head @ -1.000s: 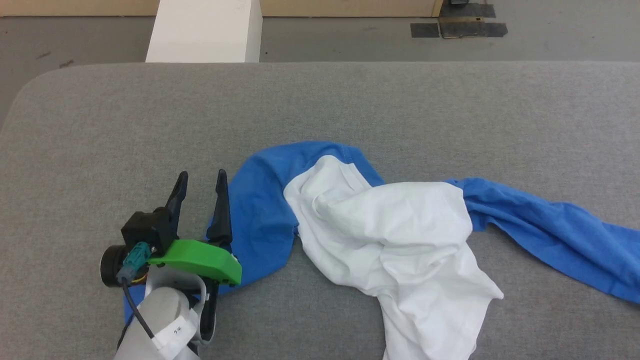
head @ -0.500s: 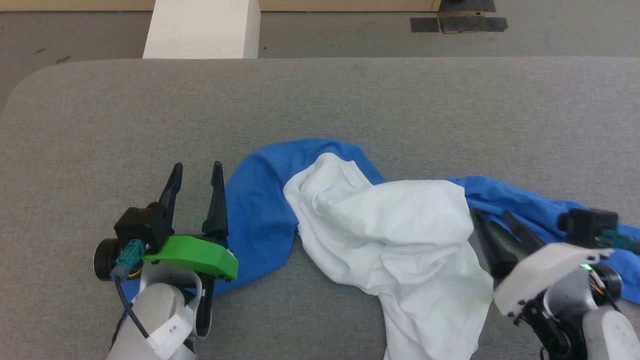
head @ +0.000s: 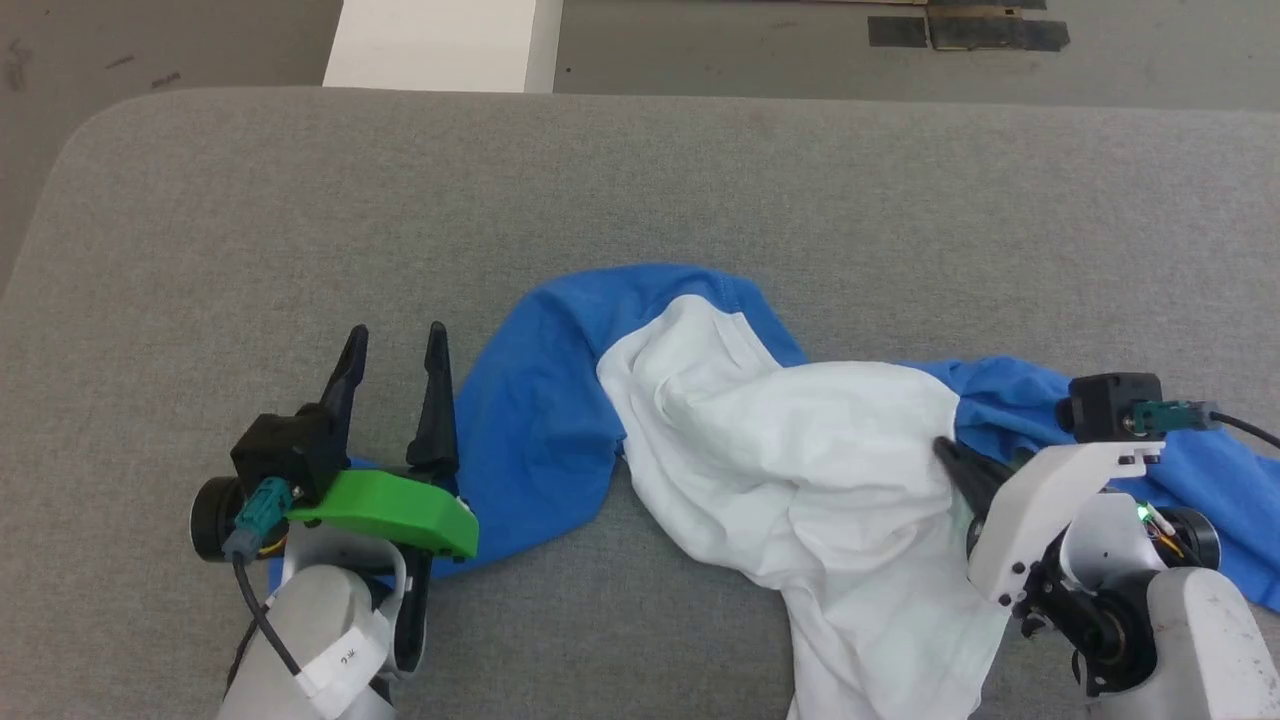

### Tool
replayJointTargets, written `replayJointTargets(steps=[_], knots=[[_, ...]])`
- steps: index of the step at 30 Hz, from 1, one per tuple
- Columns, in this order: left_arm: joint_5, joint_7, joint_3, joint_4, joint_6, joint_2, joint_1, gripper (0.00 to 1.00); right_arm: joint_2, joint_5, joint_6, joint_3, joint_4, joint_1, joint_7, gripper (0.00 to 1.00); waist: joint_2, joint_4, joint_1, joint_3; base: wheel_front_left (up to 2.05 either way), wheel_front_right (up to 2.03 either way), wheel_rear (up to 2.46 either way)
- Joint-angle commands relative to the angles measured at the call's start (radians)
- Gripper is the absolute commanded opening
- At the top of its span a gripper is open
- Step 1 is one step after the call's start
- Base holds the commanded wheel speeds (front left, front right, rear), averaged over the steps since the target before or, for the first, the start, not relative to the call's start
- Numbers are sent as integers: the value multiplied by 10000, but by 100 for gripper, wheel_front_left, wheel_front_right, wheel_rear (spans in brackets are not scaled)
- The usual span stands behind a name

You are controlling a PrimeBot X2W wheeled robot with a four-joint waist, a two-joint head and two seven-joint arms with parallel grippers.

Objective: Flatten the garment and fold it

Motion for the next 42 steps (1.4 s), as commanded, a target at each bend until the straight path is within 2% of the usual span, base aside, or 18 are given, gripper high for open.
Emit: replayJointTargets(steps=[1,6,11,16,18,20,21,22,29,32,34,38,42], knots=[[-7,-71,41,38,59,12,-54,100,-11,120,-13,-9,-171,88,43,0,0,-49,0,-53,0,0,0],[-32,-77,85,108,69,26,50,100,-11,112,-13,-26,-1113,812,228,0,0,-163,0,-260,0,0,0],[-44,-81,77,172,60,37,197,100,-11,41,-13,-28,-2802,2760,1496,0,0,-264,0,-539,0,0,0],[-71,-83,122,134,85,125,352,100,-11,-725,-13,-873,-3831,4902,3457,0,0,-438,0,-679,0,0,0],[-79,-76,116,116,95,149,366,100,-11,-872,-13,-1218,-3889,5329,3817,0,0,-481,0,-706,0,0,0],[-88,-47,107,101,100,181,377,100,-11,-885,-13,-1498,-3954,5397,3615,0,0,-536,0,-734,0,0,0],[-88,-23,91,97,94,199,380,100,-11,-859,-13,-1531,-3985,5376,3431,82,0,-555,0,-745,0,0,0],[-86,11,64,95,78,220,380,100,-11,-807,-13,-1591,-4030,5300,3108,100,0,-579,0,-756,0,0,0],[197,621,-661,212,-242,252,38,100,-11,-812,-13,-2222,-4043,4191,-329,100,0,-759,0,-696,0,0,0],[494,1639,-1238,651,-360,270,-368,100,-11,-950,-13,-2100,-3828,3745,-1504,100,0,-881,0,-607,0,0,0],[633,2641,-1450,1085,-198,285,-599,100,-11,-952,-13,-1919,-3651,3573,-1919,100,0,-964,0,-563,0,0,0],[983,4651,-1640,1673,425,431,-991,100,-11,-951,-13,-1596,-3383,3366,-2292,100,0,-1099,0,-447,0,0,0],[974,6155,-1777,1884,525,600,-1100,100,-11,-895,-13,-1337,-3249,3260,-2389,100,0,-1155,0,-366,0,0,0]])
